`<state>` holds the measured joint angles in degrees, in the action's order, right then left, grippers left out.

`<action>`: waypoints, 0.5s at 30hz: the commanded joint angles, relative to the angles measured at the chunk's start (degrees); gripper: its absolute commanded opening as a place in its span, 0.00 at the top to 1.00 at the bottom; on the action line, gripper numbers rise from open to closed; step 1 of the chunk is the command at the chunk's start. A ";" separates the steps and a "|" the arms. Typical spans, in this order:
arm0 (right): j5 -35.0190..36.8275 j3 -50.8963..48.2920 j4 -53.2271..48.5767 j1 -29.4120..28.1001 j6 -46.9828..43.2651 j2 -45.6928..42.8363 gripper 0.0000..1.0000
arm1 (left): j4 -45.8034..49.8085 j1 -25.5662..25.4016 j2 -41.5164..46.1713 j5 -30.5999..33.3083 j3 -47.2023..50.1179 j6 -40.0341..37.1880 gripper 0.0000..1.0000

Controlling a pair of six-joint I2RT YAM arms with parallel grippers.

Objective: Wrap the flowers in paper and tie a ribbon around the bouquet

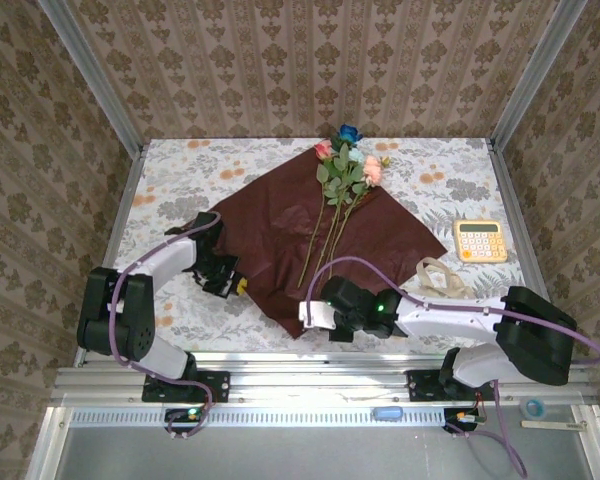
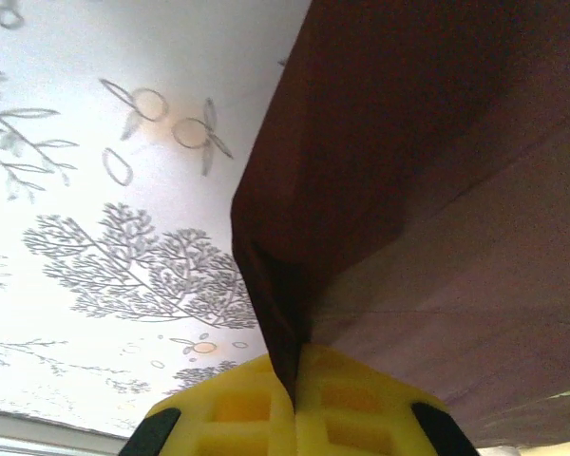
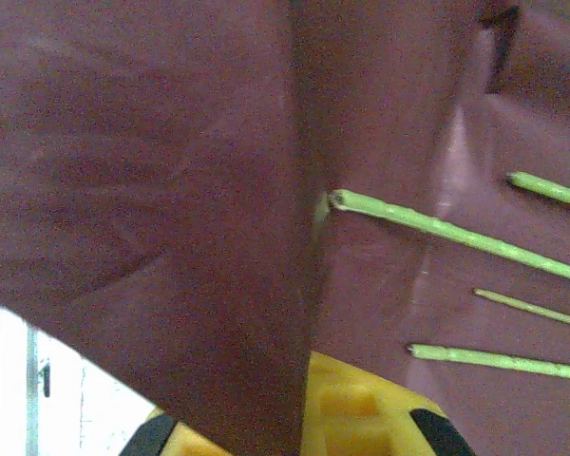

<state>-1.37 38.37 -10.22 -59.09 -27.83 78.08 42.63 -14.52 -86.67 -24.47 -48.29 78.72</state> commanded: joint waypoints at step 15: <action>-28.82 17.32 -25.38 15.40 2.53 5.14 1.00 | 14.52 4.22 -3.03 7.92 -7.33 -18.33 0.96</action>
<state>-24.60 52.84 -27.33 -44.86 -26.44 80.27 54.24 -11.68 -88.31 -22.39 -54.54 64.71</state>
